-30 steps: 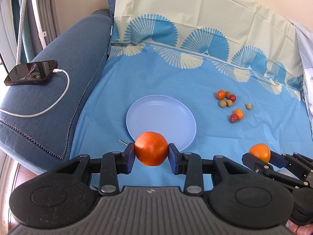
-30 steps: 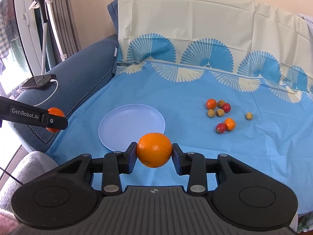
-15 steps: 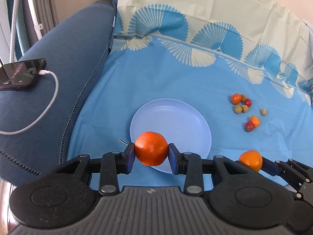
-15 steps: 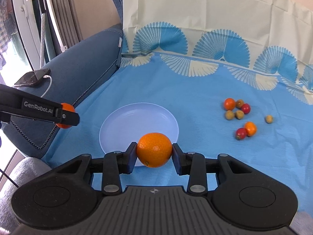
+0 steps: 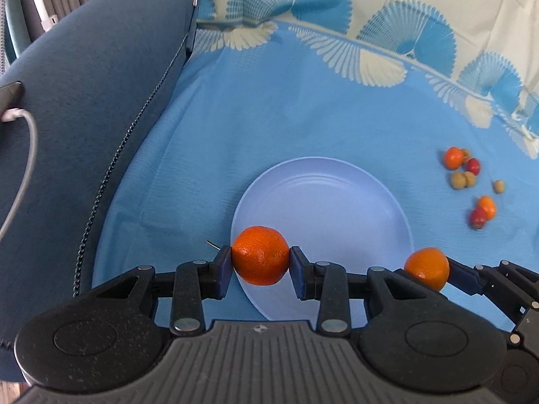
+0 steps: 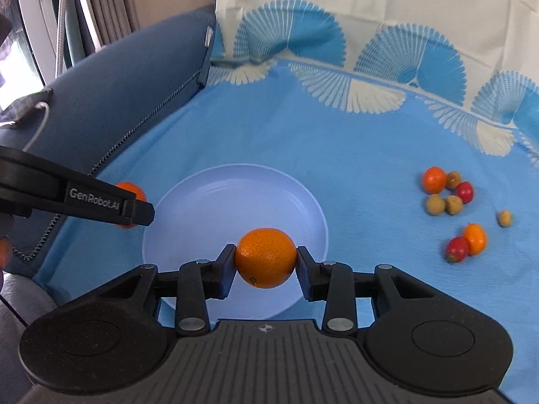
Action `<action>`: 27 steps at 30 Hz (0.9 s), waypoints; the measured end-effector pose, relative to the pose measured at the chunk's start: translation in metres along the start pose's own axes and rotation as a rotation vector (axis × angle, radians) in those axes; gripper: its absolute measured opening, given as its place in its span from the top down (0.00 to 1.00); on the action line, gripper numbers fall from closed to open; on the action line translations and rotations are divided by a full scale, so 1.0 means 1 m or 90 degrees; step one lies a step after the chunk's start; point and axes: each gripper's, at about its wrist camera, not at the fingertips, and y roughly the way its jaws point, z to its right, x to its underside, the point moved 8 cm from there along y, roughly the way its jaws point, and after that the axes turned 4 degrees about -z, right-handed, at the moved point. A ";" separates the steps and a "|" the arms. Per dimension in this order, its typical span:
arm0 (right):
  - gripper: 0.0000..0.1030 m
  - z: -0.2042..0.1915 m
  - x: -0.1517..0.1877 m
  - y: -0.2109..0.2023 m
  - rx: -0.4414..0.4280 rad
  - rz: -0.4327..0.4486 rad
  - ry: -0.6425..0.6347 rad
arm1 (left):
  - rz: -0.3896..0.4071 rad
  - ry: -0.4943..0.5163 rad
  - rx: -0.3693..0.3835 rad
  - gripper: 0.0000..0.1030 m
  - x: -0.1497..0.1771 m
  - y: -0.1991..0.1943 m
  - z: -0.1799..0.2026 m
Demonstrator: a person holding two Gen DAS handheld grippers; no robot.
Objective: Organize fruits
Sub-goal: 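Carry the mandarin in left tool over the plate while right tool carries the orange, then open left tool to drop the mandarin on the plate while right tool releases the orange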
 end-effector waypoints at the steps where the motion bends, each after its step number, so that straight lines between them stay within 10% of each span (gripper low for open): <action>1: 0.62 -0.001 0.000 0.006 -0.001 -0.004 -0.003 | -0.005 0.000 -0.003 0.61 -0.001 0.005 -0.001; 18: 0.62 0.012 0.004 0.052 0.019 -0.044 -0.027 | -0.033 0.029 -0.013 0.61 -0.012 0.047 0.008; 23: 0.50 0.006 -0.001 0.047 0.004 -0.035 -0.047 | 0.000 0.022 -0.011 0.04 -0.017 0.033 0.008; 27: 0.16 -0.001 -0.004 0.028 0.010 -0.021 -0.071 | 0.018 0.024 -0.002 0.03 -0.014 0.009 0.006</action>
